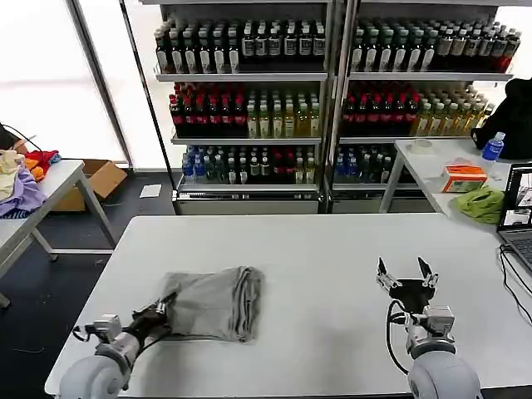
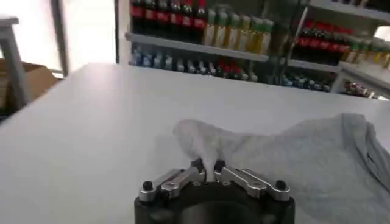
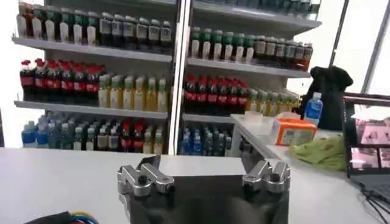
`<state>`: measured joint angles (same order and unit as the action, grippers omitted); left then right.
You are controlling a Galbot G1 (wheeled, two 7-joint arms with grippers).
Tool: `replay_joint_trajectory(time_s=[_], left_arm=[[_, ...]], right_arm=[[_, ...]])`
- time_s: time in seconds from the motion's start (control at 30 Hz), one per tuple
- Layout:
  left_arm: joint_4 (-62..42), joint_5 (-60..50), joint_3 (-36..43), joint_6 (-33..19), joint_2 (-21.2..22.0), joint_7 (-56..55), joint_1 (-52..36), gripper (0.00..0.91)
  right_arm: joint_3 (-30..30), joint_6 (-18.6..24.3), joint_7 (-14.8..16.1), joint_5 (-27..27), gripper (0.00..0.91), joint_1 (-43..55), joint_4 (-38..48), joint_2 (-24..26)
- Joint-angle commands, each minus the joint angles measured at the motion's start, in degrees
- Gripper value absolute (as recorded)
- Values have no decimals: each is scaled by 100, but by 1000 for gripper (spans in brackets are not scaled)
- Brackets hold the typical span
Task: Fold and organize the clothes.
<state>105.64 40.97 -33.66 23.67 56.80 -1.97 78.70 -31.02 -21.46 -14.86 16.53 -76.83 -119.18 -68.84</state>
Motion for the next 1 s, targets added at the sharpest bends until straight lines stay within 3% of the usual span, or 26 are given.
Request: replay_joint_trajectory(time_s=[0.03,0.2,0.63,0.8,1.0], left_arm=[[-525,331,-2708,-193,-1759,506,816,0],[-355,393,-2861,-139,-2028,535,811,0],[219,62,-1606,-67,-1381,403,363,0],[907,-28,-718,109,-1036,-62,329,0],[2034,-357,991,393,-691,-828,-74,0]], right_arm=[[59,30,-6,25,907,169,114,-22],[68,42,-17,60,907,174,137,-28],[-159,55,-45,96,907,-164,-3,-34],[-216,31,-66,77,907,-222,-42,-106],[-280,-18,-93,21,907,-248,-86,-182]])
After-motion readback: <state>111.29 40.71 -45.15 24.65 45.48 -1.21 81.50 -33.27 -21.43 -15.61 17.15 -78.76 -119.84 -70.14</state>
